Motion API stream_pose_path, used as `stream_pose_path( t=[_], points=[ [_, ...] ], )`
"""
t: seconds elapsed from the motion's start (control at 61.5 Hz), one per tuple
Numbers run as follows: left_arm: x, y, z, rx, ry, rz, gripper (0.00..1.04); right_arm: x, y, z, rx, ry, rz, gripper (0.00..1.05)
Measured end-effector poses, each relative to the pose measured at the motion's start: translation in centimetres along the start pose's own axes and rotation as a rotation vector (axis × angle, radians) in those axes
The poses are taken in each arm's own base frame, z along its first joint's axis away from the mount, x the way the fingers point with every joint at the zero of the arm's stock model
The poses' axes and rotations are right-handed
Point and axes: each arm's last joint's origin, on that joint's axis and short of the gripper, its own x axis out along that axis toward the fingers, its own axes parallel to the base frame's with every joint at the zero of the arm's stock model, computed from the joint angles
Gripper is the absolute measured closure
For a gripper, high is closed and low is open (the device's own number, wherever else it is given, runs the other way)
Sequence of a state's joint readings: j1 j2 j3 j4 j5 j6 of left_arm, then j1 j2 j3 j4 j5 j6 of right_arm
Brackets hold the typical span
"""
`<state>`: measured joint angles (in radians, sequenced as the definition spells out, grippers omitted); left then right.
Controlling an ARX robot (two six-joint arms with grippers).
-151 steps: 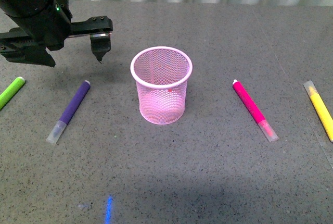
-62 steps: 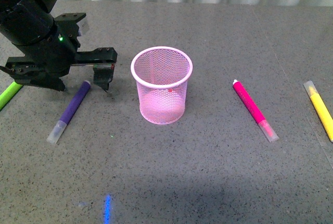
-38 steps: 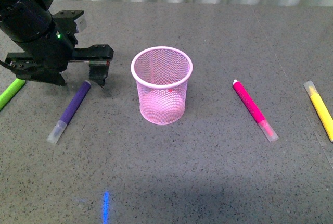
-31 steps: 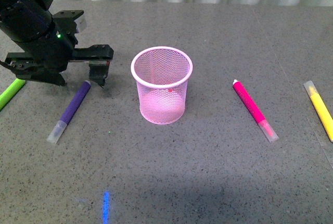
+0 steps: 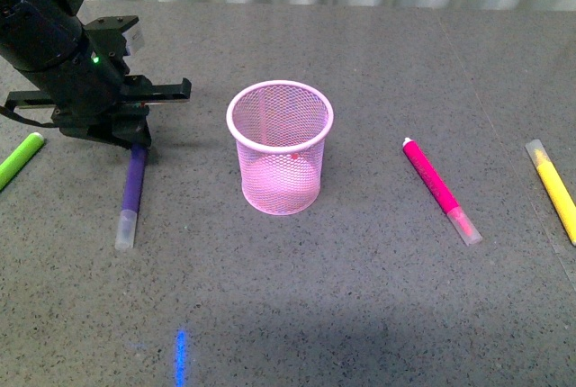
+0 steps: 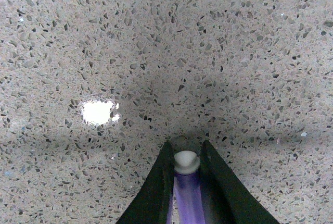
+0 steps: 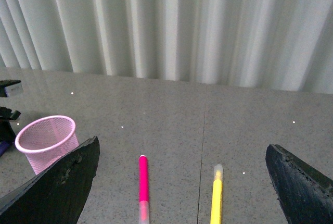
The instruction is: Insert purple and pink pens into pink cup
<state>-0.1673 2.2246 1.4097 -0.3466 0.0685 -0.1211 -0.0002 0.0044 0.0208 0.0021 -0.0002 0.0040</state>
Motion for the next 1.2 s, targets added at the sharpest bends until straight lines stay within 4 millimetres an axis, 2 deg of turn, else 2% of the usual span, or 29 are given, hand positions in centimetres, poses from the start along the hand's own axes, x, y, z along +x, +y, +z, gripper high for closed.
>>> stream_pose_path(
  t=[0.26,0.52,0.748,0.861,0.959,1.073,1.203],
  points=[
    [-0.6,0.7,1.2,-0.037,-0.042,0.019,0.98,0.0,0.0,0.0,0.0,0.0,0.0,0.07],
    [-2.9,2.0,4.9,-0.079,-0.179,0.027,0.98,0.0,0.0,0.0,0.0,0.0,0.0,0.07],
    [-5.2,1.8,7.8,-0.078,-0.292,0.015,0.98,0.0,0.0,0.0,0.0,0.0,0.0,0.07],
    [-7.6,0.8,10.4,-0.06,-0.394,-0.008,0.98,0.0,0.0,0.0,0.0,0.0,0.0,0.07],
    [-9.9,-1.0,13.2,-0.027,-0.487,-0.047,0.98,0.0,0.0,0.0,0.0,0.0,0.0,0.07],
    [-10.1,-4.0,15.4,0.025,-0.524,-0.104,0.98,0.0,0.0,0.0,0.0,0.0,0.0,0.07],
    [-9.8,-7.7,16.3,0.081,-0.529,-0.177,0.98,0.0,0.0,0.0,0.0,0.0,0.0,0.07]
  ],
)
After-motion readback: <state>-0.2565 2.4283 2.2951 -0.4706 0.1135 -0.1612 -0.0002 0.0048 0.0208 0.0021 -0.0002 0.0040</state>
